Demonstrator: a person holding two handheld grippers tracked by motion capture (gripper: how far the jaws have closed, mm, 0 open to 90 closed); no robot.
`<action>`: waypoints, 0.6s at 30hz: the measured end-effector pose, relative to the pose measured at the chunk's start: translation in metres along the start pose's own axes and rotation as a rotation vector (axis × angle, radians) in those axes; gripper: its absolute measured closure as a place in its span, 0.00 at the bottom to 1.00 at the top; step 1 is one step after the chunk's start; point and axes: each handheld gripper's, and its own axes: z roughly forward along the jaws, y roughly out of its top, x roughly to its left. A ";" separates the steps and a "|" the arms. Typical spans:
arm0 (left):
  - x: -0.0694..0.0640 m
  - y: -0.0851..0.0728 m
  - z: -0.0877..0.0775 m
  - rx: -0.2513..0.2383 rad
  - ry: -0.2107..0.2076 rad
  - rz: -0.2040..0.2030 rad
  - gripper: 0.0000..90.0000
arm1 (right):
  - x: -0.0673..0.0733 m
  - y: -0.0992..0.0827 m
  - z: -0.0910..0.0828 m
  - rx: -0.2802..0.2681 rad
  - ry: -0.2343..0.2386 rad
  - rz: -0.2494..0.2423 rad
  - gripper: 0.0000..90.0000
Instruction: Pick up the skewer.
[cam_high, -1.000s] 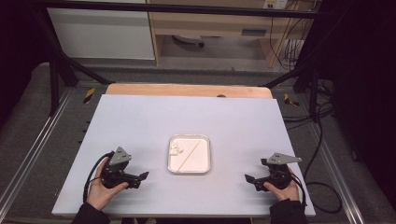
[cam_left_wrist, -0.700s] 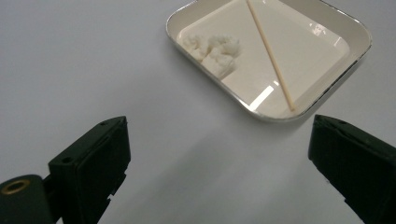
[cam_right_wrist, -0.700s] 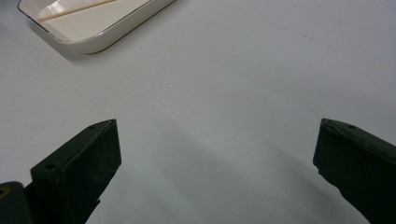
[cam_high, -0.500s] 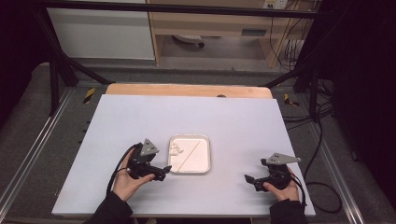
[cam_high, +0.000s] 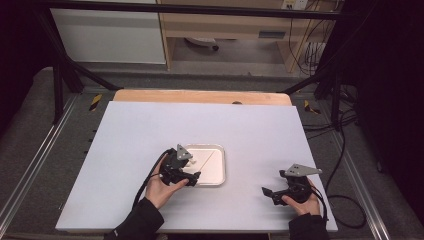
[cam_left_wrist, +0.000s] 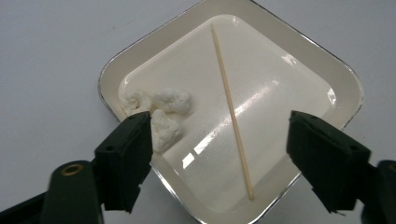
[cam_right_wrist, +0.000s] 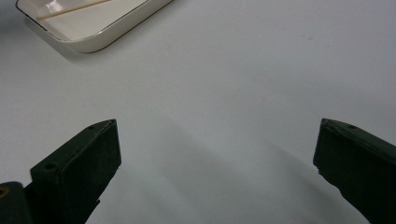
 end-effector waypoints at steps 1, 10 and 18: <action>-0.001 0.001 0.003 0.005 -0.004 -0.005 0.32 | 0.000 0.000 0.000 0.000 0.000 0.000 0.01; -0.011 -0.001 0.018 0.029 -0.006 0.003 0.64 | 0.000 0.000 0.000 -0.001 0.001 -0.002 0.01; -0.016 -0.003 0.022 0.047 -0.005 0.016 0.84 | 0.000 0.000 0.000 -0.001 0.001 -0.004 0.01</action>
